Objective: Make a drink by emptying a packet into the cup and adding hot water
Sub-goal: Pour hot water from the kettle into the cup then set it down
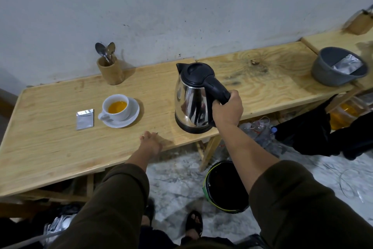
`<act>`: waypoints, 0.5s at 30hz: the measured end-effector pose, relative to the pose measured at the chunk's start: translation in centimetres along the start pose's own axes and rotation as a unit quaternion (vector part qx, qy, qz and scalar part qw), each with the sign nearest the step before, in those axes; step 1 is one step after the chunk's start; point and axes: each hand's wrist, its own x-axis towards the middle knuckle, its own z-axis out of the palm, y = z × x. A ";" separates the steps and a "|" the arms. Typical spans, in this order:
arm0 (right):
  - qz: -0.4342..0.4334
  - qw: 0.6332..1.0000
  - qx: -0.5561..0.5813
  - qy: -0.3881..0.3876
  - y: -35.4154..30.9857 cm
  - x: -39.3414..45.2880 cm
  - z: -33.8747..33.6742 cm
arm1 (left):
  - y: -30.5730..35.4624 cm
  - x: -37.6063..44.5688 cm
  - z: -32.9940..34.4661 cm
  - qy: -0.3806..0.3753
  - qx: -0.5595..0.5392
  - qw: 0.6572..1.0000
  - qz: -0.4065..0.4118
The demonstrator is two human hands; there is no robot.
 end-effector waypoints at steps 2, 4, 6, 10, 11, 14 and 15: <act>-0.003 1.000 0.009 0.006 0.1 -0.4 0.0 | 0.0 -0.3 -0.1 0.006 -0.025 1.000 -0.016; -0.008 1.000 0.013 0.014 0.1 -1.0 0.2 | -0.1 -0.9 -0.4 0.023 -0.077 0.997 0.002; -0.016 1.000 0.012 0.024 -0.3 -1.7 0.4 | -0.3 -1.6 -0.8 0.027 -0.107 0.994 0.013; -0.091 0.994 -0.033 0.052 -2.4 -3.1 1.0 | -2.2 -2.0 -1.5 0.023 -0.155 0.988 0.014; -0.117 0.991 -0.043 0.053 -3.2 -3.5 1.3 | -2.7 -2.0 -1.6 0.020 -0.172 0.985 0.013; -0.171 0.984 -0.039 0.040 -5.6 -4.8 2.9 | -4.8 -2.2 -2.6 0.019 -0.198 0.980 -0.003; -0.180 0.982 -0.036 0.030 -6.4 -5.4 3.5 | -5.7 -2.1 -2.9 0.027 -0.204 0.979 -0.010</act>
